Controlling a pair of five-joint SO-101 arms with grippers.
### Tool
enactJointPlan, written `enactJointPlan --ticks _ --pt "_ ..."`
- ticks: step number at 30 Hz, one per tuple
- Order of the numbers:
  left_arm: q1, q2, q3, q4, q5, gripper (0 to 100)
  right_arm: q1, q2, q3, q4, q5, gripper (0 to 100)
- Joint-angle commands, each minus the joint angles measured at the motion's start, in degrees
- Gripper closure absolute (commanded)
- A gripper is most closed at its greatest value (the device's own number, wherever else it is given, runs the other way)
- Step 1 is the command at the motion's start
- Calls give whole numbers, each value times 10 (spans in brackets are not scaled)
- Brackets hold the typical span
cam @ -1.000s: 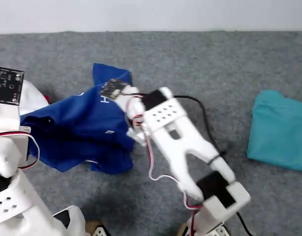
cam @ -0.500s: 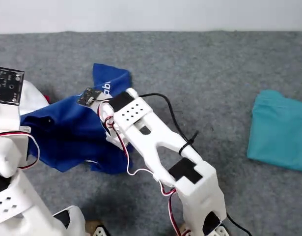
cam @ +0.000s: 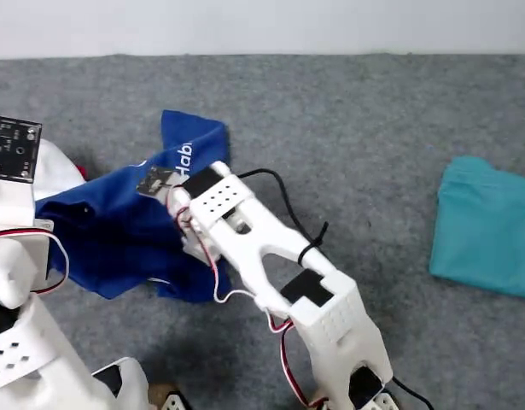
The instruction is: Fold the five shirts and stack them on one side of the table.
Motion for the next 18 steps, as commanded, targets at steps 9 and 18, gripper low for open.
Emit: enactJointPlan --ticks 9,18 --pt "-4 -7 -1 11 4 985 3 32 -53 -24 1 879" --pt "-3 -8 -1 11 4 985 74 31 -54 -11 54 978"
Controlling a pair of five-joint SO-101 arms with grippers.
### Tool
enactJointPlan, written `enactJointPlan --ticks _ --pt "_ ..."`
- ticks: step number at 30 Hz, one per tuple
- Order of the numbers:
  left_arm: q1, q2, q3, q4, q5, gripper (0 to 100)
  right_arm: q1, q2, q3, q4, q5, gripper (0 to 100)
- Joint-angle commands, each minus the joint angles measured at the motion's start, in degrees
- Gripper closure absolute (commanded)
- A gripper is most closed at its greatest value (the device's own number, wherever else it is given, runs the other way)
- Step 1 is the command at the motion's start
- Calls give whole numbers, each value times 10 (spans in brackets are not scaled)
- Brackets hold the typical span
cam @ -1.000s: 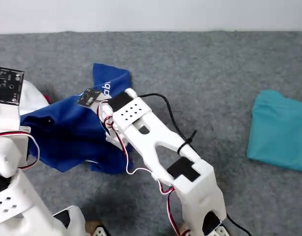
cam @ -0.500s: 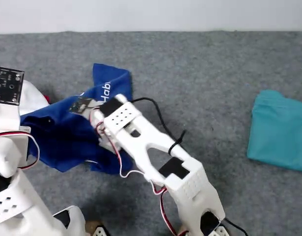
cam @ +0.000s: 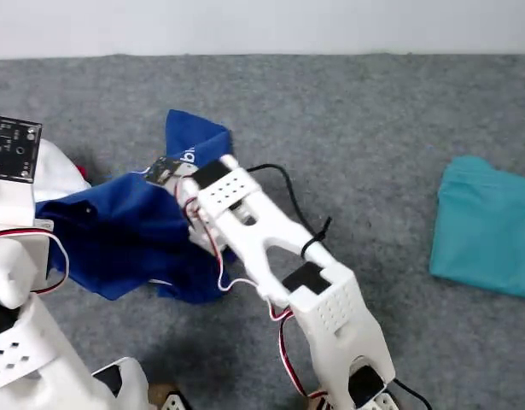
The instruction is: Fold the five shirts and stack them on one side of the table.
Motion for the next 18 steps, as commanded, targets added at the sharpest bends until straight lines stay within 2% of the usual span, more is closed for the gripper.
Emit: enactJointPlan --ticks 1,11,18 --pt "-3 -8 -1 11 4 985 29 -14 -27 12 38 983" --pt "-1 -11 35 8 4 985 98 -119 -27 113 103 989" --pt "-1 -7 7 -67 4 985 173 -276 -27 138 149 989"
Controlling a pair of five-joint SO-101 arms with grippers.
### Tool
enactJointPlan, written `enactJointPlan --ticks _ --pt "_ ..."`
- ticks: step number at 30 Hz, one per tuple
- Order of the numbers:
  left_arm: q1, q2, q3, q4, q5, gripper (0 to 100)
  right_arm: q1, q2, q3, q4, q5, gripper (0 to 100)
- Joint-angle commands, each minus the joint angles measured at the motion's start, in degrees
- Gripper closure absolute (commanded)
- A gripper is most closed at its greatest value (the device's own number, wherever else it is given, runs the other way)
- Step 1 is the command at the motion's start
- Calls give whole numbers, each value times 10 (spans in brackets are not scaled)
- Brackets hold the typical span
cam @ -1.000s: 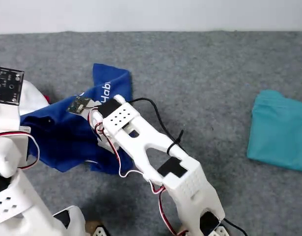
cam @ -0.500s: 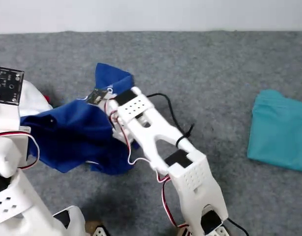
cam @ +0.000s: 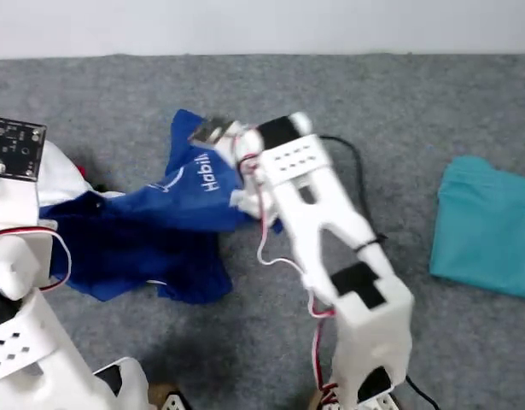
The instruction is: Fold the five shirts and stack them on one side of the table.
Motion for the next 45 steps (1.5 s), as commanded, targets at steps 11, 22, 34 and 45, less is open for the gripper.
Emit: enactJointPlan --ticks 11,22,34,45 --pt "-3 -7 -31 -89 4 985 136 -225 -27 10 110 989" --pt "-1 -12 -46 -244 4 985 168 -386 -27 -58 172 989" --pt "115 -12 -124 -462 4 985 235 -516 -27 -234 236 989" --pt "143 -12 -219 -500 2 985 318 -607 -26 -263 264 989"
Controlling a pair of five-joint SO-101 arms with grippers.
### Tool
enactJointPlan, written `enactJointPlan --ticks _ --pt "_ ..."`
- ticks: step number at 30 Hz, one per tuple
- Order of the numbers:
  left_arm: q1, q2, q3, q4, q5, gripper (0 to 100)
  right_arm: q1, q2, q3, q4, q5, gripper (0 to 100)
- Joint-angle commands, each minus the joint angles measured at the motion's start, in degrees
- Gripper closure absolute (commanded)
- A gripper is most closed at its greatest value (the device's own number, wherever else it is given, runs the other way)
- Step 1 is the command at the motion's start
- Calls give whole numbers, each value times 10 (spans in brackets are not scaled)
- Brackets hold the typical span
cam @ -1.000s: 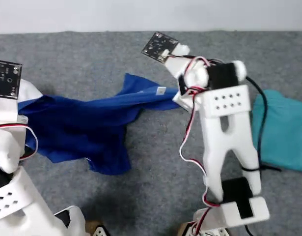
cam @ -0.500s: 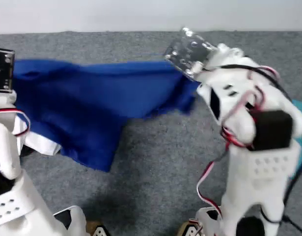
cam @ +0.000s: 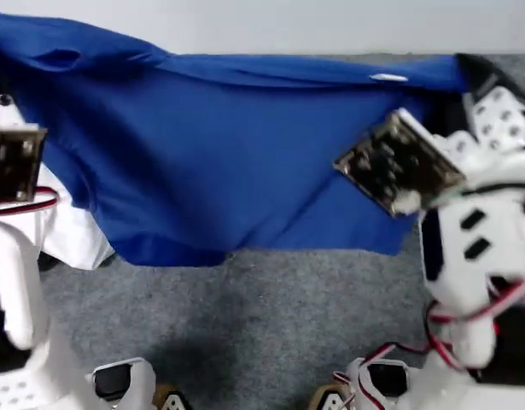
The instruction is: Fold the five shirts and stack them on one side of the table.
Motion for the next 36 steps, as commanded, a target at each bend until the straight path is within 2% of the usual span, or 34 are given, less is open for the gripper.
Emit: enactJointPlan --ticks 1,11,17,21,27,33,36 --pt "-1 -11 -67 0 2 985 46 -34 -25 5 10 989" --pt "3 -11 -202 185 2 985 117 -103 -25 111 11 989" --pt "3 14 -159 221 1 985 116 -72 -15 160 41 988" --pt "12 67 -78 218 1 985 116 -12 40 166 43 988" --pt "87 216 4 193 0 985 93 95 175 119 43 988" --pt "94 396 5 57 0 985 89 201 280 -60 41 988" --pt "94 466 -28 23 -18 985 86 256 299 -145 42 988"
